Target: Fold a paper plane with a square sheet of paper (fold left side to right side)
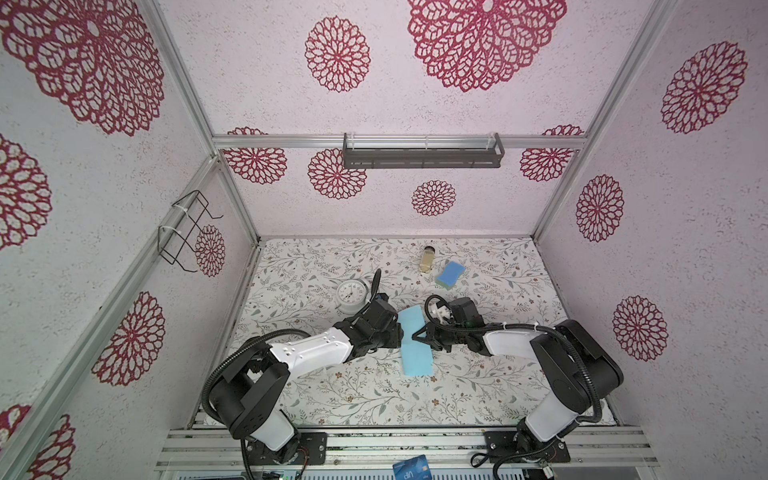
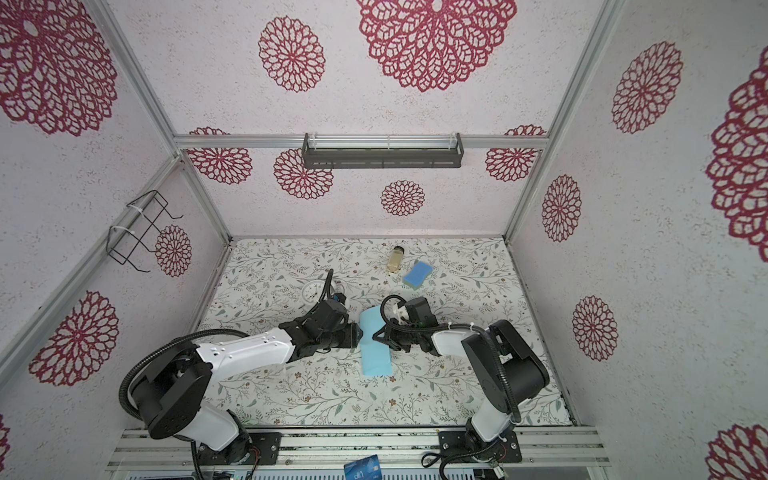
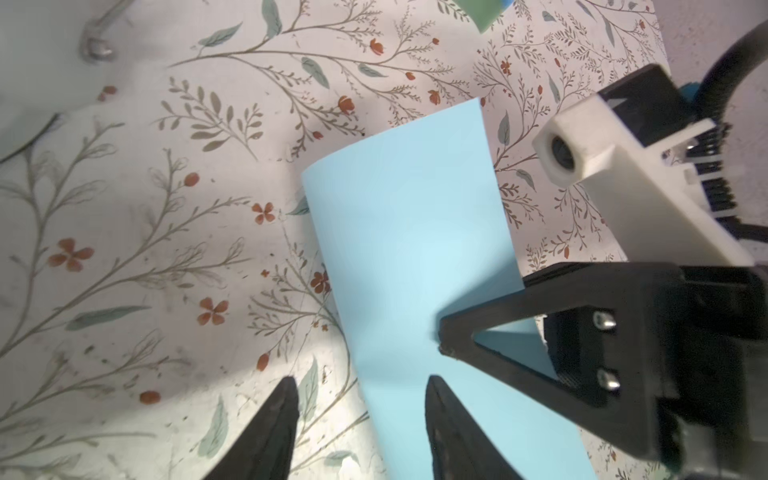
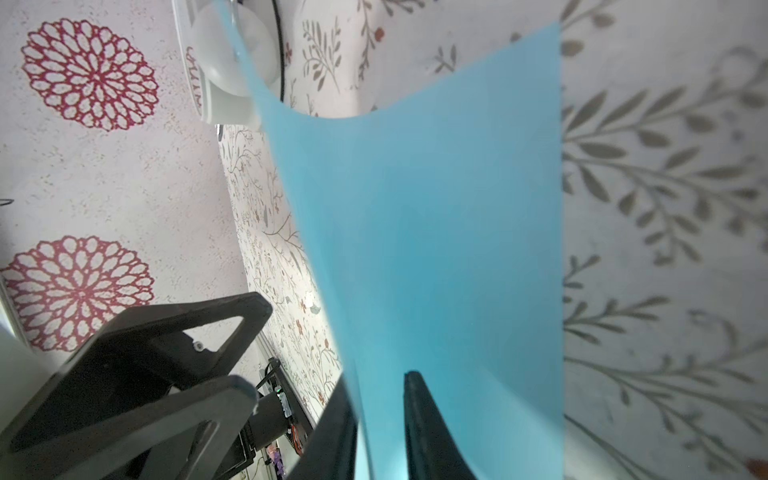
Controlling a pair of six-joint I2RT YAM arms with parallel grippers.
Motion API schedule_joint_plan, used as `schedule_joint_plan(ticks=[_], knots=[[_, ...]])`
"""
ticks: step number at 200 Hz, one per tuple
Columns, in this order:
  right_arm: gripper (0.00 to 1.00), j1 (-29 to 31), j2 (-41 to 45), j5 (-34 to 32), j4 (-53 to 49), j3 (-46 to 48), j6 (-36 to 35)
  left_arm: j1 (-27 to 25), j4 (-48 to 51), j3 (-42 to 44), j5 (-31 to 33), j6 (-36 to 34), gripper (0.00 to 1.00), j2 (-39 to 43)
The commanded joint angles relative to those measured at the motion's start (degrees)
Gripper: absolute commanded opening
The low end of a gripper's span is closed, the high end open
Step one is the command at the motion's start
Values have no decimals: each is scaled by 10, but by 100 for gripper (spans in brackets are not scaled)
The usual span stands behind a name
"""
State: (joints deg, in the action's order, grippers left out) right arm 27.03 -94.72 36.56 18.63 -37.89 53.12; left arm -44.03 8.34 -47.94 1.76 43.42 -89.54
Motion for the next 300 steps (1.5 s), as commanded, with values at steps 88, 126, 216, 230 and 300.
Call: schedule_joint_plan(ticks=[88,126,216,230,300], knots=[[15,4,40,32,92,22,60,-2,-90,58,-41,43,39,-7],[0,4,33,45,162,42,102,-13,-94,41,-45,42,38,-39],[10,-4,28,20,106,50,47,-9,-43,32,-13,13,43,-12],[12,-8,30,14,91,52,34,-9,-41,27,-13,11,46,-13],[28,-39,44,4,44,64,-5,-12,-37,-28,-35,-10,55,-55]])
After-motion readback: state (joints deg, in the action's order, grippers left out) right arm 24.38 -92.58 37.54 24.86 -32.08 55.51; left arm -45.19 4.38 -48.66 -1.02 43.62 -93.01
